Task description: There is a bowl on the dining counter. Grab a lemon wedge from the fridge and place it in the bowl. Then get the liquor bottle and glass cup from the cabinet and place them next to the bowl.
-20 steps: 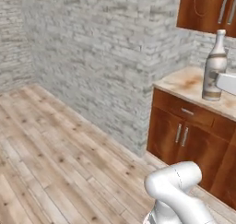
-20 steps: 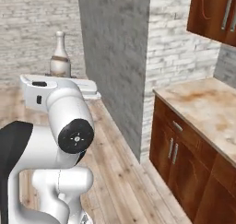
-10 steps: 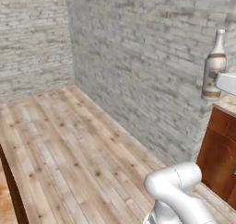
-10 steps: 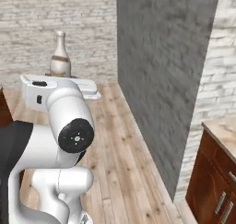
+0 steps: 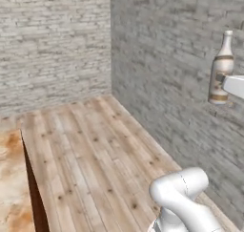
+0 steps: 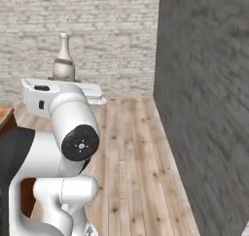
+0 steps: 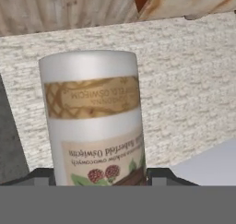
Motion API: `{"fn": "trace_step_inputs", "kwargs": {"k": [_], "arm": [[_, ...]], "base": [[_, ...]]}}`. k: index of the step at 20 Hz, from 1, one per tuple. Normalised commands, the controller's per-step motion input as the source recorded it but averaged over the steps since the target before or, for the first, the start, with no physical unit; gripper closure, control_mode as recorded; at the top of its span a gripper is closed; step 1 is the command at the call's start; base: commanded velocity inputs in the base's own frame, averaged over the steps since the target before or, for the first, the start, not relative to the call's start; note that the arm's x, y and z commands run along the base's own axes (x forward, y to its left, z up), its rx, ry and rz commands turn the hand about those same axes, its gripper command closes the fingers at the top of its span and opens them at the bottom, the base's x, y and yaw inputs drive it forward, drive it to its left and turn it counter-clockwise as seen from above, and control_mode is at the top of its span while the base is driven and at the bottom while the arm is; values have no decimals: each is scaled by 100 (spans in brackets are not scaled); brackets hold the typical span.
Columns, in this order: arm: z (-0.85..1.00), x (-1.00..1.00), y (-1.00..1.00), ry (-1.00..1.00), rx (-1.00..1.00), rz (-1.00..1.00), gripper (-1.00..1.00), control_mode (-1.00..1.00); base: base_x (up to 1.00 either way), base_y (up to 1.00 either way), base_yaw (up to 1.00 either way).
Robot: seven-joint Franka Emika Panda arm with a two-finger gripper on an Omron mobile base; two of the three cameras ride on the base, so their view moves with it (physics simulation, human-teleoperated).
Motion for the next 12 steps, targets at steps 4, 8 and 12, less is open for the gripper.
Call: {"fn": "trace_step_inputs", "kwargs": {"k": [4, 8, 12], "arm": [[0, 0, 0, 0, 0, 0, 100, 100], [0, 0, 0, 0, 0, 0, 100, 100], [0, 0, 0, 0, 0, 0, 100, 100]], "base": [[100, 31, 29], [100, 26, 30], [100, 22, 30]]}}
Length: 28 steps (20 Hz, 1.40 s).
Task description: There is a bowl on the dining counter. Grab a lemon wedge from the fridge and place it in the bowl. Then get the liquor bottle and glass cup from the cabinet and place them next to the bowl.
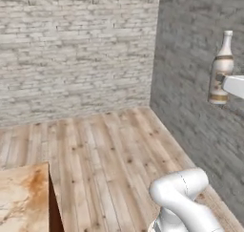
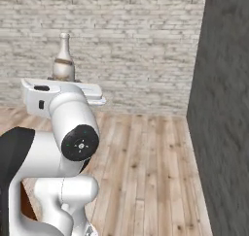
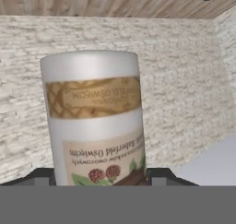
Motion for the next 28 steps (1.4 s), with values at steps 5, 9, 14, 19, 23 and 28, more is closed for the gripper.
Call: {"fn": "trace_step_inputs", "kwargs": {"k": [5, 9, 14, 19, 23, 28], "arm": [[0, 0, 0, 0, 0, 0, 100, 100], [0, 0, 0, 0, 0, 0, 100, 100], [0, 0, 0, 0, 0, 0, 100, 100], [0, 0, 0, 0, 0, 0, 100, 100], [0, 0, 0, 0, 0, 0, 100, 100], [0, 0, 0, 0, 0, 0, 100, 100]], "base": [[100, 20, 33], [100, 8, 40], [100, 0, 49], [100, 0, 59], [100, 0, 67], [100, 0, 70]]}}
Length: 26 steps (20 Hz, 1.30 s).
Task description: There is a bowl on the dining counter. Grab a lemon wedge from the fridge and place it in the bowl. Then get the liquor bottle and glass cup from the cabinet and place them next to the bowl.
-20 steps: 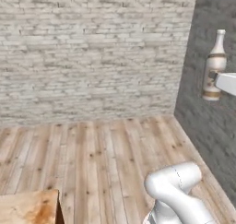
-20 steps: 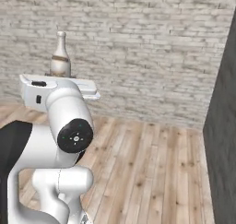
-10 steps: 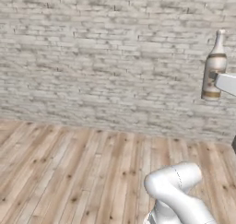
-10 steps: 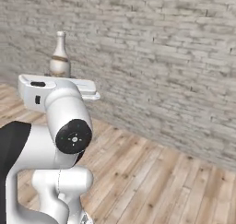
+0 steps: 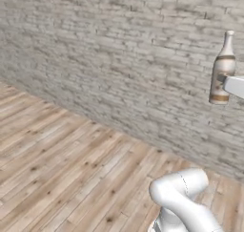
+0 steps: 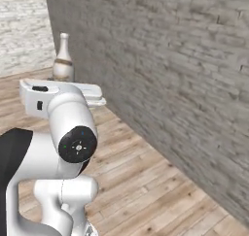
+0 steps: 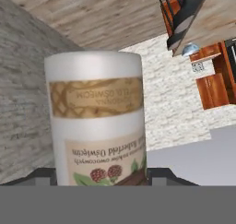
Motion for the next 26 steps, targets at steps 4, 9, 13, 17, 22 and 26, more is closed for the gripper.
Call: {"fn": "trace_step_inputs", "kwargs": {"k": [4, 9, 13, 17, 22, 26], "arm": [[0, 0, 0, 0, 0, 0, 100, 100], [0, 0, 0, 0, 0, 0, 100, 100], [0, 0, 0, 0, 0, 0, 100, 100], [0, 0, 0, 0, 0, 0, 100, 100], [0, 0, 0, 0, 0, 0, 100, 100], [0, 0, 0, 0, 0, 0, 100, 100]], "base": [[100, 0, 71], [100, 0, 71], [100, 0, 70], [100, -6, 53], [100, -38, 17], [100, -48, 8]]}}
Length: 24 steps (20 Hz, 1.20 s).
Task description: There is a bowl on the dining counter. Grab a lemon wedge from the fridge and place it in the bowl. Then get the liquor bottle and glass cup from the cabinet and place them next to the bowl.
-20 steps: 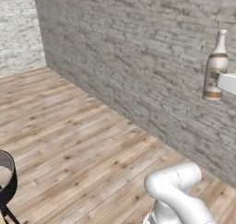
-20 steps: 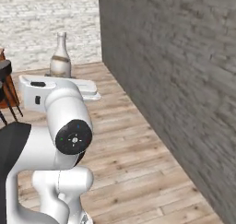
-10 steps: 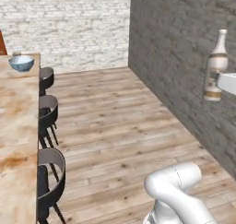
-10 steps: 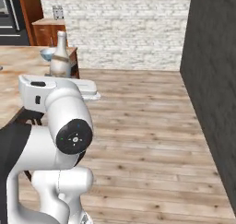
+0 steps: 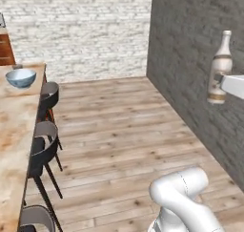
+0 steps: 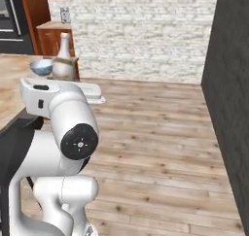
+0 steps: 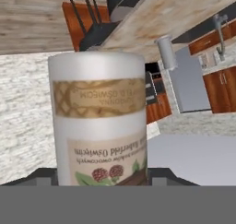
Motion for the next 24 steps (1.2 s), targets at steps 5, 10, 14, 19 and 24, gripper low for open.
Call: {"fn": "trace_step_inputs", "kwargs": {"k": [5, 10, 14, 19, 24], "arm": [[0, 0, 0, 0, 0, 0, 100, 100], [0, 0, 0, 0, 0, 0, 100, 100], [0, 0, 0, 0, 0, 0, 100, 100], [0, 0, 0, 0, 0, 0, 100, 100], [0, 0, 0, 0, 0, 0, 100, 100]], "base": [[100, -47, 16], [100, -36, 35], [100, -25, 50], [100, -18, 57], [81, -21, 62]]}}
